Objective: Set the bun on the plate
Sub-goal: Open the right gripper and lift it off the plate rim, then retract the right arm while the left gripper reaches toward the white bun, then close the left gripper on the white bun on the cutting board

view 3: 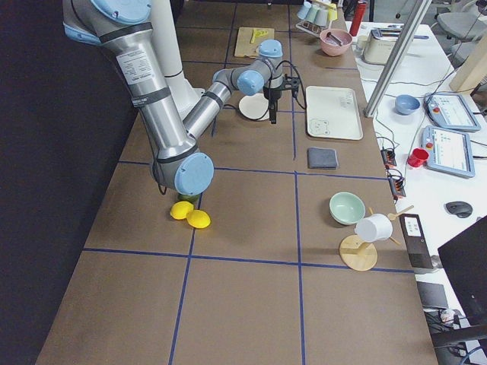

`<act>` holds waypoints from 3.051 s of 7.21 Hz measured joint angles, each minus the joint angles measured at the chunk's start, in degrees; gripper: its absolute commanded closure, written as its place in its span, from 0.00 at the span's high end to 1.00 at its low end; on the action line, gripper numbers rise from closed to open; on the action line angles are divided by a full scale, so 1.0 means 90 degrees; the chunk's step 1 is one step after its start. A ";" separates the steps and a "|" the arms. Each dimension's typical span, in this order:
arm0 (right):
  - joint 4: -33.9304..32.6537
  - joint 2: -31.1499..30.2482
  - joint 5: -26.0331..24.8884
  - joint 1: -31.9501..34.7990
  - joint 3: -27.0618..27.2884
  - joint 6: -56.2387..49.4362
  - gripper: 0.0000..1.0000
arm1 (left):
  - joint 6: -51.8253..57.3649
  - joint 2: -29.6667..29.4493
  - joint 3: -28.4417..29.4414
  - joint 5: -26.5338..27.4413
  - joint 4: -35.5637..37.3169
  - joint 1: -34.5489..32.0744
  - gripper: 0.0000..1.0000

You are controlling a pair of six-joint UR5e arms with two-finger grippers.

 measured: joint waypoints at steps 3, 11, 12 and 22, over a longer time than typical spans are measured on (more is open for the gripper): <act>-0.0064 -0.0812 0.0764 0.1176 0.0080 -0.1871 1.00 | -0.1851 0.0189 0.0411 0.1158 -0.1825 0.1618 0.99; -0.0029 -0.1627 0.0986 0.1929 0.0054 -0.3304 1.00 | -0.2709 -0.0154 0.1635 0.1908 -0.3089 0.2827 0.76; -0.0029 -0.1627 0.0984 0.1936 0.0055 -0.3304 1.00 | -0.2717 -0.0153 0.1623 0.1899 -0.3089 0.2832 0.64; -0.0021 -0.1637 0.1105 0.1961 0.0066 -0.3282 1.00 | -0.2672 -0.0149 0.1214 0.1853 -0.2719 0.2763 0.33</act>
